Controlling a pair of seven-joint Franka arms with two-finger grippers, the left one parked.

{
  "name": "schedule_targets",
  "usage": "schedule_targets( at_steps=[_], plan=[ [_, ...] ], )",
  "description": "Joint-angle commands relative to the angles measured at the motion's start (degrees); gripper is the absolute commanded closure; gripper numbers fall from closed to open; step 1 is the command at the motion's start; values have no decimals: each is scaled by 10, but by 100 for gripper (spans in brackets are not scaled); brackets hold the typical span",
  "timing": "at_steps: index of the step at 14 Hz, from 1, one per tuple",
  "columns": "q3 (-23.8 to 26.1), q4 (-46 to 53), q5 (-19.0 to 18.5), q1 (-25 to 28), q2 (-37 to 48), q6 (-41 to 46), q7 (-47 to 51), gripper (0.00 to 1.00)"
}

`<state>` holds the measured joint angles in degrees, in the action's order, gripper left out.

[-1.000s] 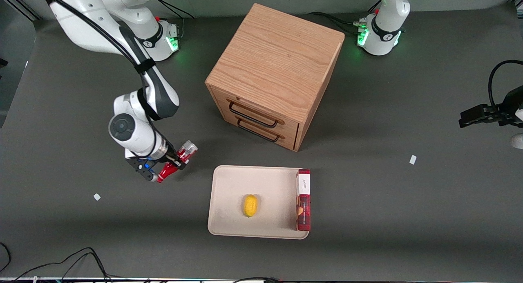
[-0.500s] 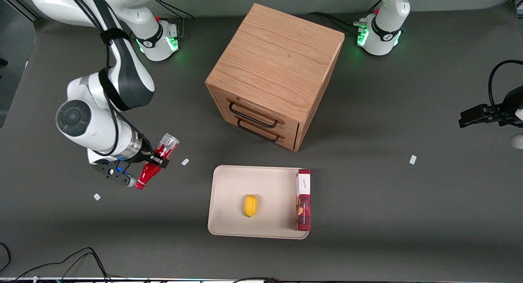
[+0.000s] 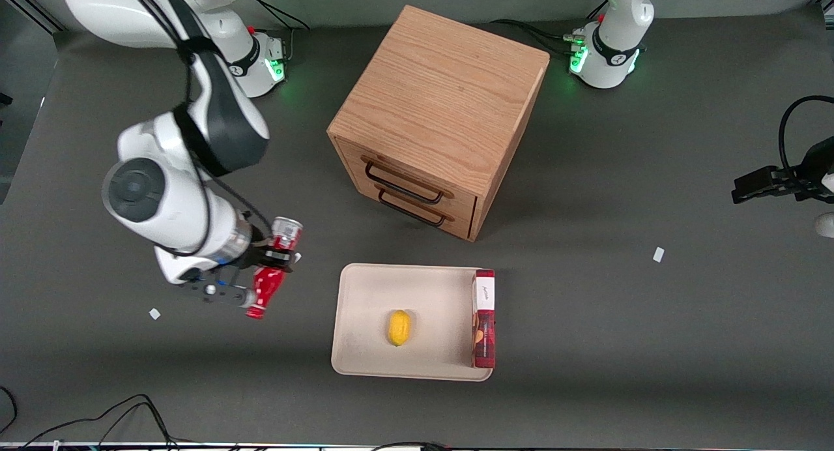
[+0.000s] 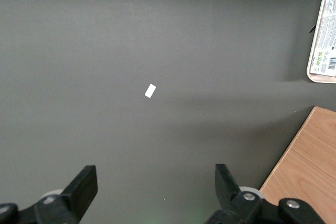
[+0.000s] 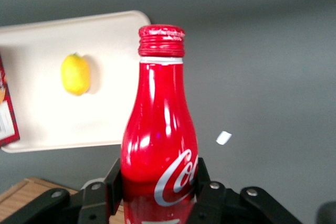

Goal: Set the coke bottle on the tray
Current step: 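Carry the upright bottle onto the white tray beside the lemon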

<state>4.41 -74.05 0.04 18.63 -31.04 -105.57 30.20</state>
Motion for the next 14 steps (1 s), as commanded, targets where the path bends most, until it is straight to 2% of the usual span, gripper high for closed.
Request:
schedule_targets(
  at_steps=[1, 2, 4, 9, 14],
  plan=[
    [-4, 117, -23, 37, -98, 14, -57, 100],
    [-4, 139, -27, 40, -121, 9, -80, 100],
    [-4, 145, -27, 43, -153, -55, -113, 100],
    [-5, 145, -28, 48, -236, -188, -121, 100],
    [-7, 141, -22, 46, -273, -204, -109, 100]
  ],
)
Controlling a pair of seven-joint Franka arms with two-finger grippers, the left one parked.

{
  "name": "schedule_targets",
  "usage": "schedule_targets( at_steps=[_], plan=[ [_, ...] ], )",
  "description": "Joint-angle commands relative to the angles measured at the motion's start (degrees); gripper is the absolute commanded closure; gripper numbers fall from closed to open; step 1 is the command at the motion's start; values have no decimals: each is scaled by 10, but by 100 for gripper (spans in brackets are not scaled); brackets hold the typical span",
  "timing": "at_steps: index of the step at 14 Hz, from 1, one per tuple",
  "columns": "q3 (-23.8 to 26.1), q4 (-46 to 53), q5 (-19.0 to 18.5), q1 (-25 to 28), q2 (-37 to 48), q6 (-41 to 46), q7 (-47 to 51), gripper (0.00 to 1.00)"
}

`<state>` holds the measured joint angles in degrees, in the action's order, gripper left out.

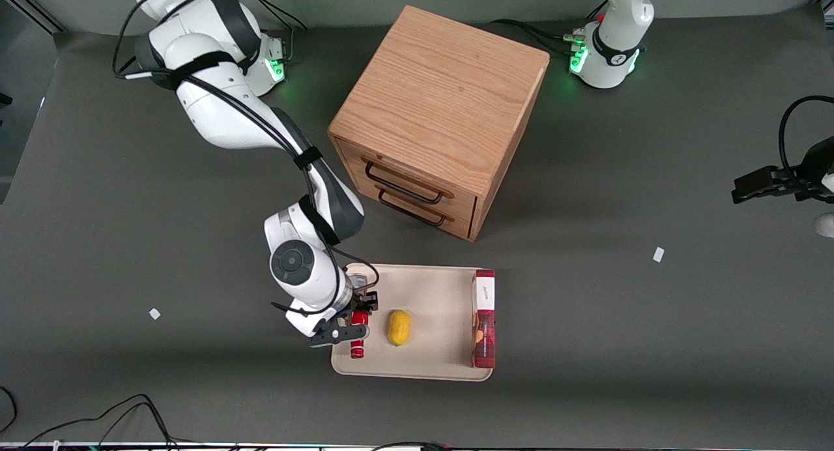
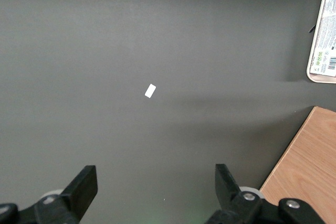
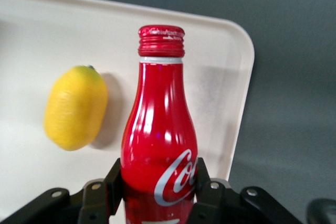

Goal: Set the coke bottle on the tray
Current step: 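Carry the upright bottle onto the white tray beside the lemon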

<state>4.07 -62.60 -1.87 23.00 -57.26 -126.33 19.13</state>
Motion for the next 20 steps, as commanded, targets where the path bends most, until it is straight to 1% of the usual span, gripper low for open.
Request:
schedule_targets(
  at_steps=[1, 3, 5, 7, 9, 10, 11, 12, 13, 20],
  plan=[
    [-3, 26, -2, 0, -15, 4, 3, 100],
    [-3, 26, -2, -2, -22, 4, 17, 100],
    [-2, 25, -2, -2, -32, -21, 23, 95],
    [-1, 24, -1, -2, -40, -33, 32, 94],
    [-2, 24, 20, -3, -43, -36, 32, 76],
    [-3, 23, 20, -2, -44, -37, 30, 36],
    [-4, 21, 20, -1, -44, -44, 30, 30],
    [-4, 15, 20, -1, -44, -53, 31, 11],
    [-4, 9, 20, -2, -44, -62, 30, 0],
    [-2, 8, 20, -2, -37, -65, 31, 0]
  ],
)
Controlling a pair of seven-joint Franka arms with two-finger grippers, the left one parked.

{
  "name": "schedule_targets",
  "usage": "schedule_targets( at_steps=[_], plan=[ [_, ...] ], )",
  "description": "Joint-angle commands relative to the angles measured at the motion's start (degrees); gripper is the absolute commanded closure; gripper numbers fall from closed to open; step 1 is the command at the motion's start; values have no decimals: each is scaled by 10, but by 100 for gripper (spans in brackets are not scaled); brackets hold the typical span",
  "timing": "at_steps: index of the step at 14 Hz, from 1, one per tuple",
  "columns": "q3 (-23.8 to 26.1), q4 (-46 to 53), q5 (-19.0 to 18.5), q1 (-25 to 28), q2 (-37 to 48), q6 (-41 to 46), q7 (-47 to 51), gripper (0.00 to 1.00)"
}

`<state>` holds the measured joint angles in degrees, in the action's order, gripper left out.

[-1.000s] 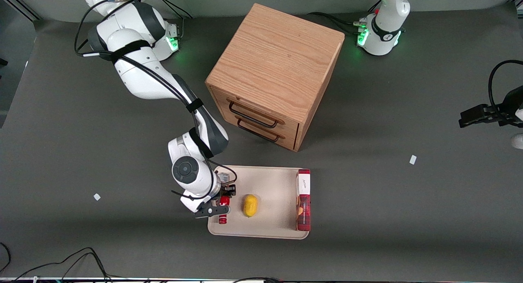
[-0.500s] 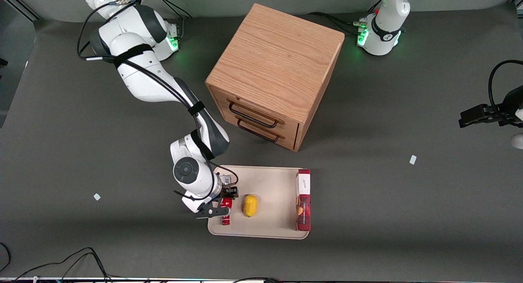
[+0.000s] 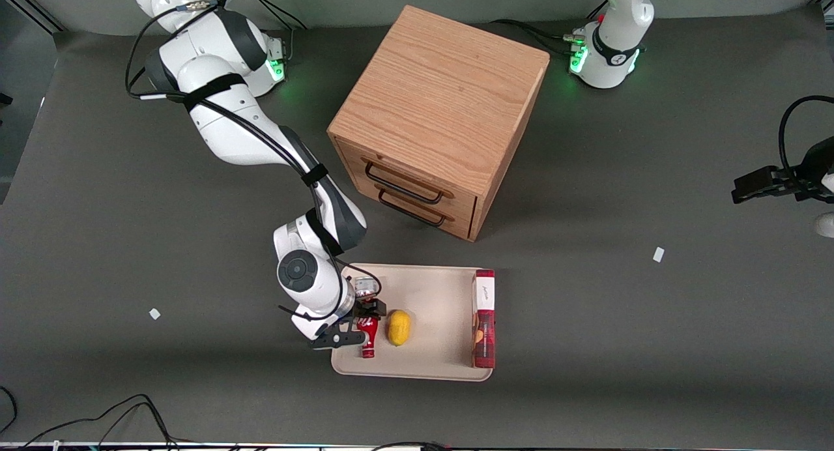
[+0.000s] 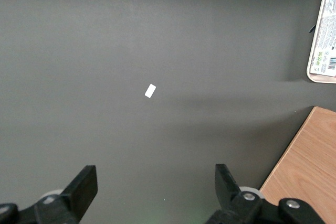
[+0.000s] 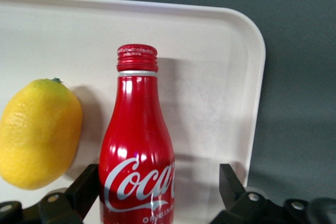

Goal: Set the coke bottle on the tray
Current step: 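Lower the bottle onto the tray and open the right gripper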

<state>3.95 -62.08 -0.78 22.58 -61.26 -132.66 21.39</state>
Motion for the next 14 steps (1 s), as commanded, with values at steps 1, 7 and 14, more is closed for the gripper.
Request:
schedule_targets(
  at_steps=[1, 7, 14],
  plan=[
    [-1, 3, 10, 1, 4, -1, 9, 0],
    [1, 2, 12, -6, 57, 34, 8, 0],
    [0, -178, 19, -77, 272, 124, -44, 0]
  ],
)
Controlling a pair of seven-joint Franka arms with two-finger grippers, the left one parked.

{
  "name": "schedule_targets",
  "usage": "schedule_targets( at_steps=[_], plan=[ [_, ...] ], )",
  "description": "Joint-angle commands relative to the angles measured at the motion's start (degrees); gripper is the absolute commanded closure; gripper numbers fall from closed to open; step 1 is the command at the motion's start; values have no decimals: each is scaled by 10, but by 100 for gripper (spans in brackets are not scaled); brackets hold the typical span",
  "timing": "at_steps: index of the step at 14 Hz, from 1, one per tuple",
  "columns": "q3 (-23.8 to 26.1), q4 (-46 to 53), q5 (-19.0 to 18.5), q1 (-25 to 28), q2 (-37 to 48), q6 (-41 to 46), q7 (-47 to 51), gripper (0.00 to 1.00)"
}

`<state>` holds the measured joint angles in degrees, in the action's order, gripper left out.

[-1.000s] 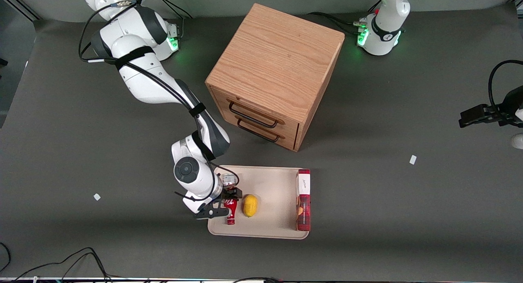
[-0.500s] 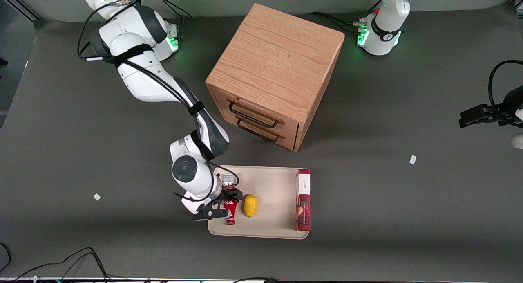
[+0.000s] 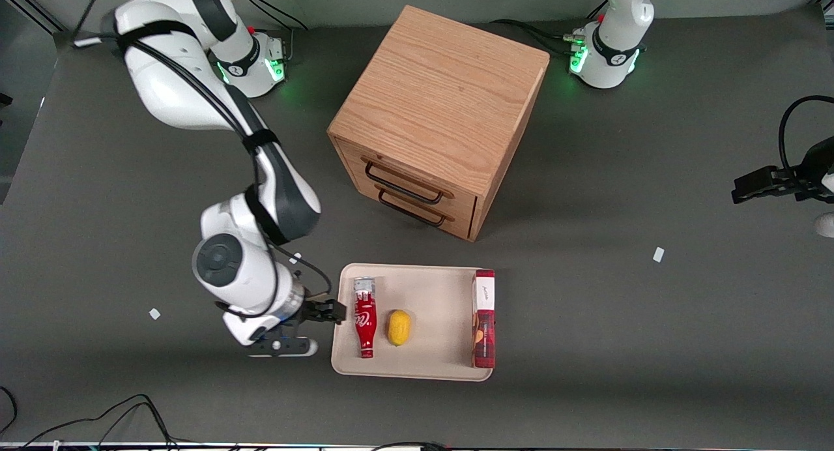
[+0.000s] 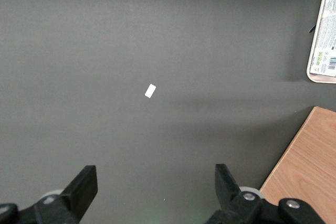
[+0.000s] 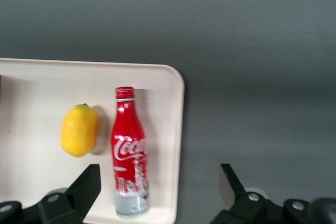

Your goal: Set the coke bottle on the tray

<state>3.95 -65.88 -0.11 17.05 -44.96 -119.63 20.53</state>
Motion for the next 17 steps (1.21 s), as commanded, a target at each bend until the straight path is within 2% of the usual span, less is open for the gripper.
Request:
schedule_targets(
  at_steps=[1, 5, 10, 13, 17],
  plan=[
    [0, -189, 13, -40, 154, -7, -57, 0],
    [-11, -351, 41, -90, 314, -3, -130, 0],
    [-58, -509, 42, -89, 494, 18, -145, 0],
    [-89, -498, 42, -84, 540, 102, -146, 0],
    [-102, -440, 32, -83, 552, 200, -141, 0]
  ],
)
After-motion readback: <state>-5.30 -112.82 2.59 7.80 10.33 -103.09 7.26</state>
